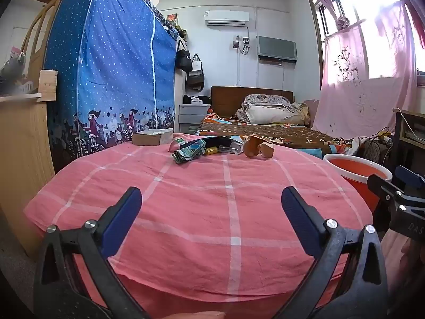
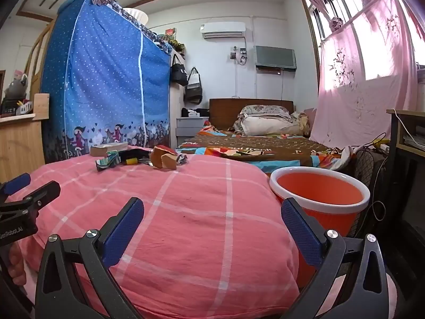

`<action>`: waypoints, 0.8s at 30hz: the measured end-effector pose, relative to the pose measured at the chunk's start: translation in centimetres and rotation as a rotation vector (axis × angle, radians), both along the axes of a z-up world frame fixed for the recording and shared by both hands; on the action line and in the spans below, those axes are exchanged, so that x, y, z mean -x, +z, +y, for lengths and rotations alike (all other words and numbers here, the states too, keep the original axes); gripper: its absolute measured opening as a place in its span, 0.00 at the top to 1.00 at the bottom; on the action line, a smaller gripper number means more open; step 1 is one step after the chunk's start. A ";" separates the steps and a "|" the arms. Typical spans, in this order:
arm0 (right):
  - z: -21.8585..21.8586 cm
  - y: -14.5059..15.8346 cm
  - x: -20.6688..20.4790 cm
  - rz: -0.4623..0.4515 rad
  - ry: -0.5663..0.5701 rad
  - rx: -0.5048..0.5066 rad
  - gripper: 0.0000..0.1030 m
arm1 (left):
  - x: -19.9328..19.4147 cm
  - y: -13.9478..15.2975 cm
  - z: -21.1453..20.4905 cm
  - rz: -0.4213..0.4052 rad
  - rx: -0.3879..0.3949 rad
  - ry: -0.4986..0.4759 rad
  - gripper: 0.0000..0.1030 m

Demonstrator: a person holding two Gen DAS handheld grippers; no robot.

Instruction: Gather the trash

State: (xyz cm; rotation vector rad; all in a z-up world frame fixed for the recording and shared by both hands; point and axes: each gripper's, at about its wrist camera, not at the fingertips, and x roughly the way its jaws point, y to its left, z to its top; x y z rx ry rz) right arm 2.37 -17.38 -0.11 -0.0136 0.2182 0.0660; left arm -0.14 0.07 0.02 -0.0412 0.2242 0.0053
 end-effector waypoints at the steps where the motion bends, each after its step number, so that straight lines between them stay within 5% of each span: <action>1: 0.0 0.0 0.0 0.000 0.000 -0.002 0.00 | 0.1 0.0 0.1 -0.001 0.001 0.001 0.00; 24: -0.1 0.0 0.0 -0.004 0.000 -0.012 0.00 | 0.1 0.0 -0.5 0.013 -0.014 -0.006 0.00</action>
